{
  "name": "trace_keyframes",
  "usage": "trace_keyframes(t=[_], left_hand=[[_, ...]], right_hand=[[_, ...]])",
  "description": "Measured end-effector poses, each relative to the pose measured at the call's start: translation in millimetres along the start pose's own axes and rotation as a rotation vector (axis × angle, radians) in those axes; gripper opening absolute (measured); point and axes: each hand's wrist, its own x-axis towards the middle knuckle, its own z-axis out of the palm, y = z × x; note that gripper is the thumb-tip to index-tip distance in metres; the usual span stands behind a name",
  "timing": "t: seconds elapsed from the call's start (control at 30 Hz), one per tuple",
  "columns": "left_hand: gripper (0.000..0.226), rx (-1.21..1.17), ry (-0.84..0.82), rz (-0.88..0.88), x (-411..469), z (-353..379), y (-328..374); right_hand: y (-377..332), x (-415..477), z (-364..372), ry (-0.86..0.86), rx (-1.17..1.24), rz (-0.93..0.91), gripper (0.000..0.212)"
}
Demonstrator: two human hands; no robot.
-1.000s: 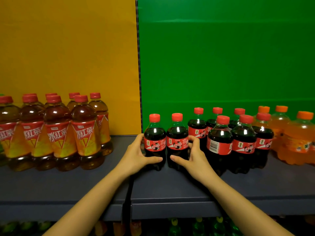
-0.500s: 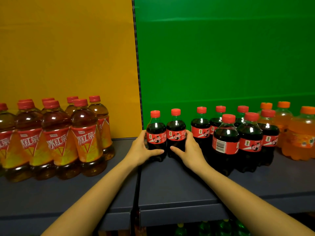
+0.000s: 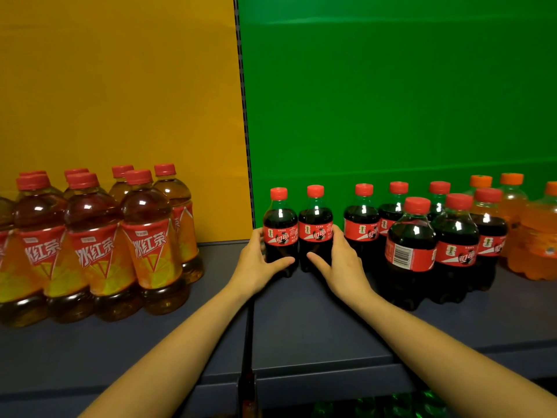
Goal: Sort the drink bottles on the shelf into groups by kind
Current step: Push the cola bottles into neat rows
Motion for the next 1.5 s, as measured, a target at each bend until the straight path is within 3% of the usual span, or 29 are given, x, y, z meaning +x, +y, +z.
trace_keyframes(t=[0.73, 0.83, 0.93, 1.03, 1.1, 1.23, 1.37, 1.5], left_hand=[[0.085, 0.269, 0.169, 0.076, -7.8, 0.3, 3.6], [0.084, 0.388, 0.252, 0.223, -17.1, -4.8, 14.4], [0.057, 0.452, 0.336, 0.513, -31.9, -7.1, 34.8], [0.037, 0.464, 0.217, 0.651, -45.5, 1.7, 53.1], [0.037, 0.463, 0.102, 0.612, -50.3, 14.2, 59.3], [0.06, 0.398, -0.036, 0.446, -41.4, 44.9, 64.5], [0.082, 0.355, -0.086, 0.288, -21.3, 78.4, 73.7], [0.09, 0.323, -0.092, 0.211, -5.4, 102.5, 80.5]], right_hand=[[-6.8, -15.1, -20.1, 0.036, -0.004, 0.041, 0.057], [-11.8, -28.5, -34.8, 0.043, 0.014, 0.009, 0.048], [-15.8, -50.2, -55.9, 0.036, 0.025, -0.058, 0.034], [-12.1, -74.1, -81.5, 0.152, 0.047, -0.121, 0.02], [-5.5, -86.1, -97.6, 0.264, 0.059, -0.13, 0.021], [11.2, -90.9, -120.0, 0.385, 0.008, -0.141, 0.033], [19.6, -83.0, -129.7, 0.331, -0.044, -0.145, 0.05], [20.3, -77.7, -132.1, 0.267, -0.173, -0.155, 0.066]])
